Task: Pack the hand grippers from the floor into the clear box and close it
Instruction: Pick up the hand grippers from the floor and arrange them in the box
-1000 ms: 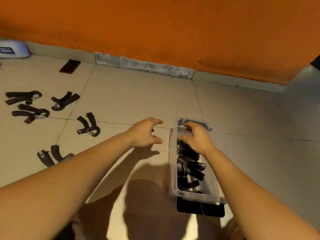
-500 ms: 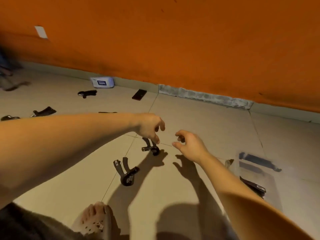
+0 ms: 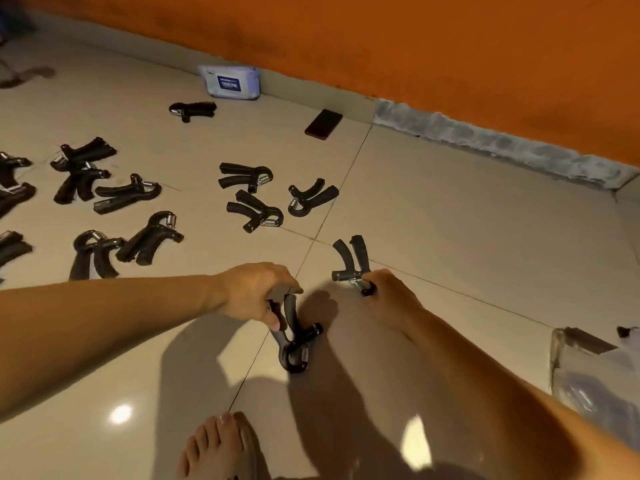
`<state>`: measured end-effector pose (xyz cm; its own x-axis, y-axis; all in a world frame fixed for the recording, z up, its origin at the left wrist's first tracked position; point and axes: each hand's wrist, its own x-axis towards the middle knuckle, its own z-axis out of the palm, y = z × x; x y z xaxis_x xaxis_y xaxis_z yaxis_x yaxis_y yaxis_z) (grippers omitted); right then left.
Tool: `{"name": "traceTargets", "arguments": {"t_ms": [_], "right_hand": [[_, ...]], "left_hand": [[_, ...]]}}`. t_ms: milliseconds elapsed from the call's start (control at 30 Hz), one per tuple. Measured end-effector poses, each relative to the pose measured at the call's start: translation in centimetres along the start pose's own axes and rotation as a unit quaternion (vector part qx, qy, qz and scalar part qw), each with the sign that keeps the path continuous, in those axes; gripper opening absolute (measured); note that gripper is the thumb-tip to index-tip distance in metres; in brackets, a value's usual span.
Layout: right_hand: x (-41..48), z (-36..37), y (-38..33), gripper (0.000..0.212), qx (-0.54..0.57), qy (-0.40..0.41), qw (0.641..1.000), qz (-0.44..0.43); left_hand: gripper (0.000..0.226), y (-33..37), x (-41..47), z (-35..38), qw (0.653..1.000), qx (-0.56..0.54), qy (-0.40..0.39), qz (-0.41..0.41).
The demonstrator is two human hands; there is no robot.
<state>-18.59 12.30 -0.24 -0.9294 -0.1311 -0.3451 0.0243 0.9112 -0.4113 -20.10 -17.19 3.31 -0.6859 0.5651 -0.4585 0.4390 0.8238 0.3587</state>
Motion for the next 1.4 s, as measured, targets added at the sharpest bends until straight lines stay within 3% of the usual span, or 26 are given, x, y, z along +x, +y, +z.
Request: {"name": "traceTargets", "arguments": {"t_ms": [133, 333, 433, 500, 600, 667, 833, 933, 1100, 1300, 1400], "right_hand": [[2.6, 1.9, 0.4, 0.056, -0.037, 0.009, 0.999, 0.022], [1.2, 4.0, -1.4, 0.049, -0.007, 0.01, 0.999, 0.042], [1.0, 3.9, -1.9, 0.04, -0.045, 0.068, 0.997, 0.005], [2.5, 3.3, -1.7, 0.045, -0.086, 0.097, 0.991, -0.032], [6.3, 2.4, -1.4, 0.073, -0.194, 0.037, 0.972, -0.125], [8.4, 2.3, -1.1, 0.082, -0.272, -0.017, 0.947, -0.168], [8.8, 2.3, 0.0, 0.063, -0.325, -0.001, 0.927, -0.186], [7.5, 2.0, 0.7, 0.059, -0.282, 0.005, 0.944, -0.169], [3.7, 2.3, 2.2, 0.054, -0.1, -0.005, 0.99, -0.103], [-1.4, -0.6, 3.4, 0.047, -0.041, 0.079, 0.991, -0.099], [-4.6, -4.2, 4.3, 0.032, -0.055, 0.122, 0.985, -0.108]], "left_hand": [[0.096, -2.0, 2.0, 4.6, 0.999, -0.029, 0.01, 0.016], [0.094, -3.2, 3.1, 7.9, 0.999, -0.002, 0.042, 0.029], [0.088, -3.6, 2.7, 8.4, 0.996, 0.028, 0.078, 0.011], [0.086, -3.8, 2.2, 8.7, 0.994, 0.025, 0.104, -0.011], [0.075, -4.0, 1.4, 9.3, 0.991, 0.041, 0.127, 0.009], [0.067, -4.1, 0.9, 9.8, 0.99, 0.037, 0.132, 0.014], [0.058, -4.1, -0.1, 9.8, 0.991, -0.011, 0.134, -0.012], [0.048, -3.5, -0.4, 9.6, 0.987, -0.084, 0.132, -0.036], [0.047, -2.2, -0.9, 9.6, 0.976, -0.157, 0.13, -0.074], [0.069, 1.8, -1.4, 7.4, 0.97, -0.158, 0.177, -0.044], [0.071, 5.2, -1.8, 5.1, 0.961, -0.164, 0.22, -0.029]]}}
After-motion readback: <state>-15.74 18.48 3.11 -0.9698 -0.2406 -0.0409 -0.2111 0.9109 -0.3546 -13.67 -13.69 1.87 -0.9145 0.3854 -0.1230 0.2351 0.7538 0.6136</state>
